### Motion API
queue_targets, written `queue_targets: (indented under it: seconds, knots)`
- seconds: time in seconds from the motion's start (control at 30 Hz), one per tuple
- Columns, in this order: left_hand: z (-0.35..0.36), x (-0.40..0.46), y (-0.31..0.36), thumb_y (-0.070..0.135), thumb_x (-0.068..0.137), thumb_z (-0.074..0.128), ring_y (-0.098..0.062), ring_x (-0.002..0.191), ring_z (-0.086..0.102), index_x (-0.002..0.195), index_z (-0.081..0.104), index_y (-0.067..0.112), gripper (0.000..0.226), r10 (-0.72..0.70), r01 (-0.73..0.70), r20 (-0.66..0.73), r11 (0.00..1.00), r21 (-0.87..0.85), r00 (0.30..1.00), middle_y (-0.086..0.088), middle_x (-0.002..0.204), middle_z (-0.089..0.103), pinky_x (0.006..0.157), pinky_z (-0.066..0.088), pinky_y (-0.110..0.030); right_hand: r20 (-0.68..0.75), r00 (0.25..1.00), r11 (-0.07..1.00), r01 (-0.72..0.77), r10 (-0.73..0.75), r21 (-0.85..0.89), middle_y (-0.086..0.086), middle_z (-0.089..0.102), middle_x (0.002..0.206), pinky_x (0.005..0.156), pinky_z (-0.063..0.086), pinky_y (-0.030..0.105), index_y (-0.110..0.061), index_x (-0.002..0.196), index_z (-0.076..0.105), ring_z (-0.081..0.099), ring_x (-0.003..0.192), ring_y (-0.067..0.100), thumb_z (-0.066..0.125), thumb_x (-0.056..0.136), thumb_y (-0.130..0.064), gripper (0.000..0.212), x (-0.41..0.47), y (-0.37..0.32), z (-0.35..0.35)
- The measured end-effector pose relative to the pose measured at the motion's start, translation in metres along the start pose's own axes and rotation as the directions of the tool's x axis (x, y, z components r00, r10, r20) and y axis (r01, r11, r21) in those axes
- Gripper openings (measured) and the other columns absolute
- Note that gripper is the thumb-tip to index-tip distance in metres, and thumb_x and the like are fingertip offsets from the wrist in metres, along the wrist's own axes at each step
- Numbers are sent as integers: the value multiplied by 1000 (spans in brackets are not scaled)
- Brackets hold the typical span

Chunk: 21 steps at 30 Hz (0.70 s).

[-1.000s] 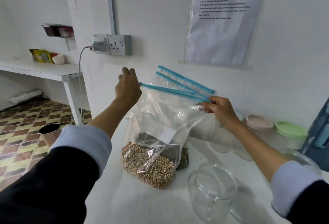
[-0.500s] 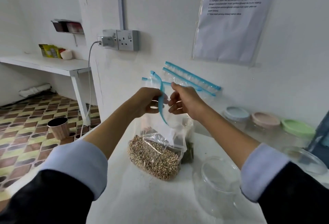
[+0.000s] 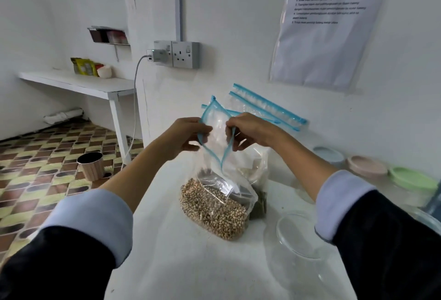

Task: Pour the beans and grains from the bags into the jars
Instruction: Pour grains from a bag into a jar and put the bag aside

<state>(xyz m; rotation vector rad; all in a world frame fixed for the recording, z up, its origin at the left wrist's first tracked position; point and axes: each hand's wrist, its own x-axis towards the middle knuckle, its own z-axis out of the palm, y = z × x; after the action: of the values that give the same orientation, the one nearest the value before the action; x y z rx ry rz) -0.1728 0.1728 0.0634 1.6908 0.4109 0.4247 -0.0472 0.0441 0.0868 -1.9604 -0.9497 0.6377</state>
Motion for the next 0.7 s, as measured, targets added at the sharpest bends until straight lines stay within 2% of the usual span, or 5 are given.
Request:
queue_targets:
  seconds: [0.13, 0.3, 0.4, 0.53, 0.7]
  knots:
    - [-48, 6, -13, 2, 82, 61, -9, 36, 42, 62, 57, 4, 21, 4, 91, -384, 969, 231, 923, 0, 42, 50, 44, 33, -21, -157, 988, 921, -67, 6, -383, 10, 70, 66, 45, 44, 20, -2, 73, 60, 58, 41, 15, 45, 93, -12, 27, 7, 17, -40]
    - [-63, 8, -23, -1, 80, 64, -16, 43, 40, 56, 57, 0, 25, 116, 29, -417, 945, 325, 901, 5, 34, 47, 51, 35, -24, -264, 950, 789, -33, -165, -614, -6, 71, 69, 69, 47, 27, -15, 67, 68, 67, 58, 12, 58, 89, -28, 27, 16, 29, -59]
    - [-57, 7, -19, -5, 79, 61, -12, 40, 40, 53, 54, 3, 29, 169, -47, -368, 947, 318, 914, 6, 33, 45, 48, 36, -21, -305, 931, 868, 25, -201, -496, -1, 64, 73, 66, 49, 28, -17, 70, 59, 64, 63, 14, 69, 82, -15, 16, 19, 27, -57]
    - [-43, 0, -22, -12, 77, 58, -8, 45, 42, 52, 45, 7, 34, 278, -209, -253, 940, 268, 926, -3, 48, 43, 48, 35, -15, -384, 874, 944, 207, -297, -258, 5, 63, 87, 71, 51, 29, -17, 67, 53, 58, 81, 20, 70, 69, 12, 34, 22, 16, -42]
    - [-27, -2, -22, -10, 76, 61, -9, 50, 41, 57, 48, 4, 27, 373, -323, -183, 912, 254, 910, -6, 52, 41, 53, 35, -20, -250, 898, 922, 303, -361, -241, 19, 69, 98, 74, 47, 25, -10, 69, 67, 57, 83, 18, 63, 71, 12, 22, 25, -21, -18]
